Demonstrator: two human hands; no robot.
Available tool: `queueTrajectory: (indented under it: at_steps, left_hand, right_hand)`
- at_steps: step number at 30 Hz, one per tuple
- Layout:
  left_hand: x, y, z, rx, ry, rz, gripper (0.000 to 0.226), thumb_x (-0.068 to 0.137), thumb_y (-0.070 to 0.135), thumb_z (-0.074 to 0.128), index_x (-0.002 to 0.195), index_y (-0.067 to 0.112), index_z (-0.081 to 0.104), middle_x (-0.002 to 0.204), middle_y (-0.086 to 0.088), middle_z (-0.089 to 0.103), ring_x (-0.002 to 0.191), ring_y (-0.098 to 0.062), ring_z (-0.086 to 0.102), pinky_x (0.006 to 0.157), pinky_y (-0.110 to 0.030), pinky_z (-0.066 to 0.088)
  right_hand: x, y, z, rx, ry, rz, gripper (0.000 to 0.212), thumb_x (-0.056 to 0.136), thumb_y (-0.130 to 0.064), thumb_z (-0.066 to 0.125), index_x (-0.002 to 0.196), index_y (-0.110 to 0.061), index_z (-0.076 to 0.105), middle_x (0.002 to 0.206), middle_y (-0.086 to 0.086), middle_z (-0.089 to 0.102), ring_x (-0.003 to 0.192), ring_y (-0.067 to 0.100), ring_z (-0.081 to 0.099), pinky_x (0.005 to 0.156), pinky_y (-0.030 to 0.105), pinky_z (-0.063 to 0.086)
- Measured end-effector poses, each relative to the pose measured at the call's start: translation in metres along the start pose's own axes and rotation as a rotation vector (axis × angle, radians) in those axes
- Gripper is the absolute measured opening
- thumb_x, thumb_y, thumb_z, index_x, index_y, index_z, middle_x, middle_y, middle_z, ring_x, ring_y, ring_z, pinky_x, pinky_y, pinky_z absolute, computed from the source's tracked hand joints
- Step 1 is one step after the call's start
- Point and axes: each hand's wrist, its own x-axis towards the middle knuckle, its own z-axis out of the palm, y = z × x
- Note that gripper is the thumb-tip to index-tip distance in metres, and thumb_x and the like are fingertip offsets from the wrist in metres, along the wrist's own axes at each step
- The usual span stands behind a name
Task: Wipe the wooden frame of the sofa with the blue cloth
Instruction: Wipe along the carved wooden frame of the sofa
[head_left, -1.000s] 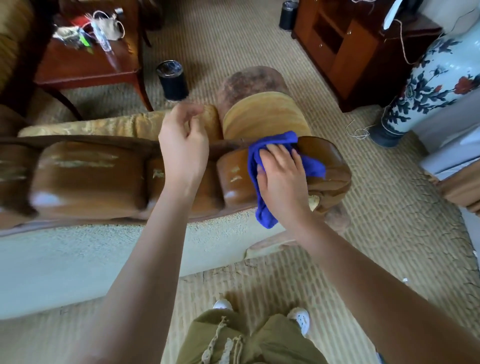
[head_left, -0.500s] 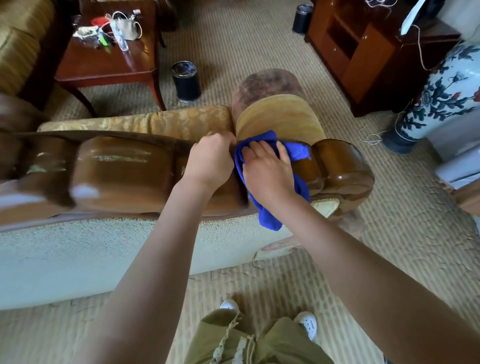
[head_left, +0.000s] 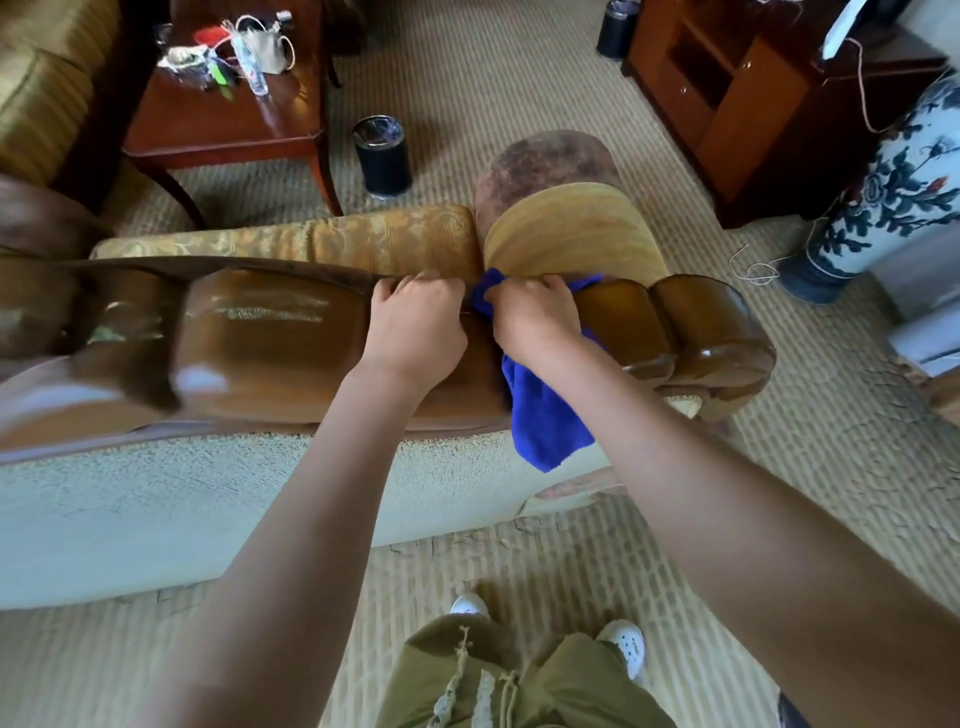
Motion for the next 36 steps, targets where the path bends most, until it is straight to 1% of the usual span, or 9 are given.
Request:
queueTrajectory:
  at_steps: [4,8,10,12,16,19,26,32,36]
  left_hand:
    - [0.004,0.003,0.001,-0.013,-0.013,0.012,0.035,0.087,0.002,0.043,0.114,0.012,0.061,0.117,-0.008,0.059,0.114,-0.029,0.051,0.103,-0.04,0.028]
    - [0.01,0.007,0.001,-0.041,-0.033,0.026,0.036,0.087,0.001,0.041,0.115,0.012,0.061,0.119,-0.008,0.059,0.115,-0.028,0.05,0.101,-0.04,0.027]
    - [0.013,0.008,-0.001,-0.055,-0.044,0.02,0.037,0.086,0.0,0.04,0.114,0.012,0.06,0.118,-0.008,0.059,0.111,-0.031,0.051,0.1,-0.04,0.028]
    - [0.014,0.008,-0.004,-0.076,-0.053,0.018,0.037,0.086,-0.001,0.04,0.113,0.012,0.061,0.116,-0.009,0.059,0.108,-0.033,0.052,0.099,-0.041,0.029]
    - [0.013,0.005,-0.011,-0.121,-0.014,0.031,0.037,0.087,0.0,0.039,0.114,0.011,0.061,0.114,-0.011,0.061,0.107,-0.034,0.053,0.097,-0.042,0.034]
    - [0.017,0.01,-0.013,-0.168,0.02,0.051,0.037,0.087,0.0,0.04,0.114,0.009,0.062,0.115,-0.011,0.061,0.108,-0.034,0.053,0.097,-0.042,0.035]
    - [0.027,0.03,-0.001,-0.234,0.016,0.156,0.041,0.086,-0.004,0.04,0.119,0.009,0.061,0.12,-0.014,0.059,0.109,-0.034,0.054,0.097,-0.046,0.041]
    - [0.027,0.042,0.02,-0.266,0.005,0.219,0.035,0.093,0.004,0.039,0.12,0.008,0.061,0.121,-0.013,0.061,0.111,-0.032,0.056,0.096,-0.045,0.043]
    - [0.019,0.053,0.036,-0.319,0.035,0.294,0.03,0.092,0.002,0.044,0.116,0.0,0.062,0.117,-0.015,0.062,0.109,-0.03,0.057,0.097,-0.035,0.043]
  right_hand:
    - [-0.048,0.006,0.035,0.049,0.409,-0.05,0.043,0.081,-0.013,0.033,0.102,-0.011,0.07,0.115,0.005,0.065,0.114,0.022,0.059,0.1,0.046,0.04]
    - [-0.041,0.004,0.037,0.008,0.347,-0.02,0.049,0.083,-0.017,0.026,0.111,-0.012,0.066,0.117,0.005,0.064,0.117,0.022,0.056,0.105,0.047,0.035]
    - [-0.02,0.001,0.02,0.006,0.202,0.001,0.039,0.088,-0.017,0.03,0.109,-0.015,0.062,0.117,0.003,0.061,0.116,0.023,0.05,0.109,0.045,0.025]
    - [-0.002,0.002,0.012,0.022,0.167,0.008,0.028,0.092,-0.019,0.035,0.104,-0.016,0.06,0.112,0.003,0.061,0.11,0.024,0.051,0.105,0.041,0.026]
    - [-0.028,0.003,0.034,-0.028,0.371,-0.041,0.042,0.088,-0.015,0.027,0.114,-0.013,0.061,0.123,0.006,0.06,0.119,0.024,0.052,0.106,0.045,0.032]
    - [-0.061,0.006,0.061,0.026,0.567,-0.066,0.038,0.089,-0.011,0.035,0.117,-0.012,0.061,0.132,0.004,0.058,0.125,0.022,0.051,0.106,0.045,0.034]
    - [-0.08,0.033,0.094,0.07,0.821,-0.381,0.018,0.096,-0.007,0.043,0.107,-0.019,0.051,0.137,-0.006,0.054,0.128,0.013,0.048,0.108,0.036,0.029]
    - [-0.08,0.059,0.095,0.01,0.827,-0.637,0.021,0.095,-0.007,0.05,0.113,-0.017,0.051,0.137,-0.003,0.054,0.128,0.016,0.049,0.108,0.036,0.036]
    - [-0.075,0.074,0.088,-0.05,0.802,-0.814,0.022,0.098,-0.007,0.042,0.116,-0.015,0.051,0.131,-0.002,0.058,0.122,0.017,0.054,0.106,0.037,0.04]
